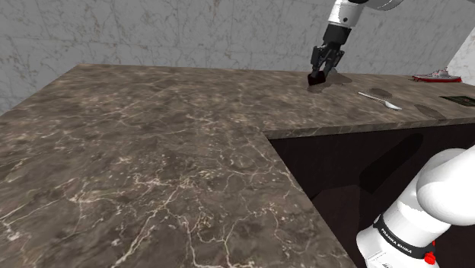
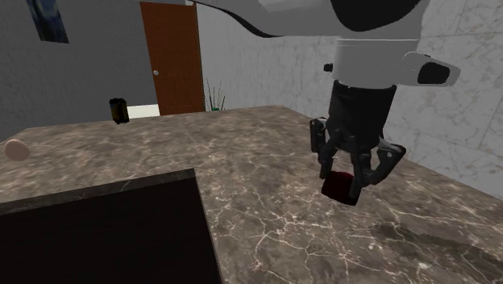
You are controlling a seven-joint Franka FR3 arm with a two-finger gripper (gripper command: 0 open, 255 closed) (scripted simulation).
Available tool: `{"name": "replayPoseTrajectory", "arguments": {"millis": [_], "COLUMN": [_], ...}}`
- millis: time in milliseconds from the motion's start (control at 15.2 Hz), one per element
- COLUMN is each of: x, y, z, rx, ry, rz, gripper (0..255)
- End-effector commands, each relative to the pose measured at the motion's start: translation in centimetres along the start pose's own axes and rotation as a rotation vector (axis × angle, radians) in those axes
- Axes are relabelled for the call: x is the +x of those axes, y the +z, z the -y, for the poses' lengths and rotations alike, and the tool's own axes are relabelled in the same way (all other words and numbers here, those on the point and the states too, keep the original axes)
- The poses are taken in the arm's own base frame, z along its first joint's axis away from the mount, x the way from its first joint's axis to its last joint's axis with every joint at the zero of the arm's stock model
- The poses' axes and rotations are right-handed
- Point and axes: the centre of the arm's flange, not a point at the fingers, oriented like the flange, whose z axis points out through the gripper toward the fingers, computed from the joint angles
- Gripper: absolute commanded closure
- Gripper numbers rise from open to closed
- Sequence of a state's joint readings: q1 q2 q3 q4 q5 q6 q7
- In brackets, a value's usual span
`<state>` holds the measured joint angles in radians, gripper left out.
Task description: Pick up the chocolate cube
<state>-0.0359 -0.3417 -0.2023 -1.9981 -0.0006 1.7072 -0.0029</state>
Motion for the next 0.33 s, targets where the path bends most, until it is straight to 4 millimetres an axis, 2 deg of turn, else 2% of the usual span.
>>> {"name": "replayPoseTrajectory", "arguments": {"millis": [0, 132, 264], "x": [0.0, 0.1, 0.1], "y": [-1.1, -2.1, -2.2], "z": [0.0, 0.1, 0.1], "rx": [0.0, 0.0, 0.0], "ry": [0.0, 0.0, 0.0], "rz": [0.0, 0.0, 0.0], "gripper": [255, 255, 255]}}
